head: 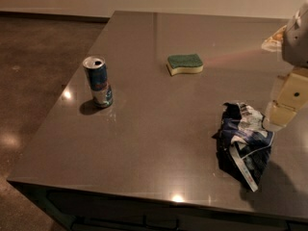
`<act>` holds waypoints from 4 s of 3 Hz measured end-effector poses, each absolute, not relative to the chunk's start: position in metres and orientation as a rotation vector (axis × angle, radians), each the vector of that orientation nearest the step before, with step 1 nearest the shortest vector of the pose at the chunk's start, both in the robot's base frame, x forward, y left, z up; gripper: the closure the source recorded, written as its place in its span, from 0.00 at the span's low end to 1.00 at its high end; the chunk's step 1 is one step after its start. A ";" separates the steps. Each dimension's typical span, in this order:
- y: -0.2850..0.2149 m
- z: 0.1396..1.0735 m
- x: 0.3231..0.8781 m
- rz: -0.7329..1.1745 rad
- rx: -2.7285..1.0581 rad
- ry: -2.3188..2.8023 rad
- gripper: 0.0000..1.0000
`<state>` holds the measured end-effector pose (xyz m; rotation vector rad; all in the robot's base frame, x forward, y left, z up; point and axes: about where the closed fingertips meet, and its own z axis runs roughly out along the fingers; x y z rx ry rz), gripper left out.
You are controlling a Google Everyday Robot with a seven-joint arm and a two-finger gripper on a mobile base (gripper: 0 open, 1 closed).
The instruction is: Move blue chip bag near sponge
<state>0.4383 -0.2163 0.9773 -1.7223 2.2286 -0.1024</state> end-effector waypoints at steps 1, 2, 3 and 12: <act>-0.216 0.977 0.438 -0.102 -1.722 2.229 0.00; -0.218 0.962 0.440 -0.013 -1.715 2.286 0.00; -0.212 0.926 0.437 0.095 -1.718 2.310 0.00; -0.157 0.925 0.585 0.107 -1.837 2.105 1.00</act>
Offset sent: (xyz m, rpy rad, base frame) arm 0.0001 -0.0056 -0.0316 0.0512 0.1612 -0.0373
